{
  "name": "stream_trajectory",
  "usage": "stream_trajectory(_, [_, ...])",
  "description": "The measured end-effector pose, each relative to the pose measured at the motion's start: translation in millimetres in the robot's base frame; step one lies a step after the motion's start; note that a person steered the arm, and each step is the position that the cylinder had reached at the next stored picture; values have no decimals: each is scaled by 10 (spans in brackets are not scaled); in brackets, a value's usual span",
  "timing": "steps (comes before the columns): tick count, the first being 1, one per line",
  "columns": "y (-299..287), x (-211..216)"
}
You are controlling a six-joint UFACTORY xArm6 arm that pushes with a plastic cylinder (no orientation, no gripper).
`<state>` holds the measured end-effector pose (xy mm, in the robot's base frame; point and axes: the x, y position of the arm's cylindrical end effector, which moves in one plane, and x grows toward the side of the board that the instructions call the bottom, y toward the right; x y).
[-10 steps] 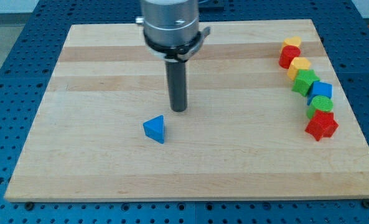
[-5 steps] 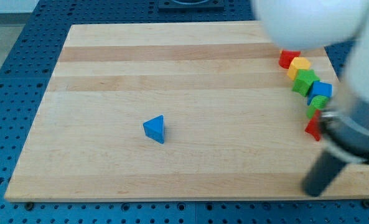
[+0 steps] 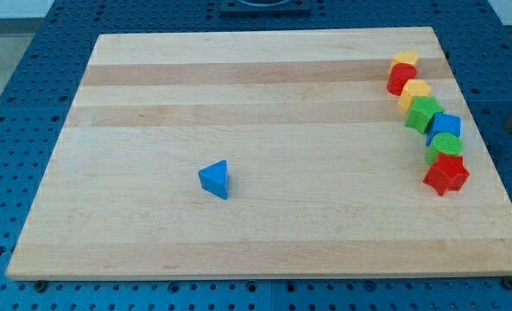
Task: Place blue cube to the right of the blue triangle
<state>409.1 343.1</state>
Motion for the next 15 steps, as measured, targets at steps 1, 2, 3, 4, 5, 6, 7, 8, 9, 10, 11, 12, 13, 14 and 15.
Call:
stream_trajectory(1, [-232, -113])
stream_trajectory(2, [-638, -9])
stream_trajectory(3, [-921, 127])
stream_trajectory(4, [-899, 193])
stream_trajectory(5, [-713, 205])
stream_trajectory(6, [-692, 205])
stream_trajectory(7, [-1223, 205])
stream_trajectory(8, [-1851, 205])
stream_trajectory(9, [-2186, 208])
stream_trajectory(10, [-1930, 179])
stream_trajectory(11, [-1564, 178])
stream_trajectory(12, [-1164, 218])
stream_trajectory(13, [-1227, 453])
stream_trajectory(14, [-1734, 710])
stream_trajectory(15, [-2333, 829])
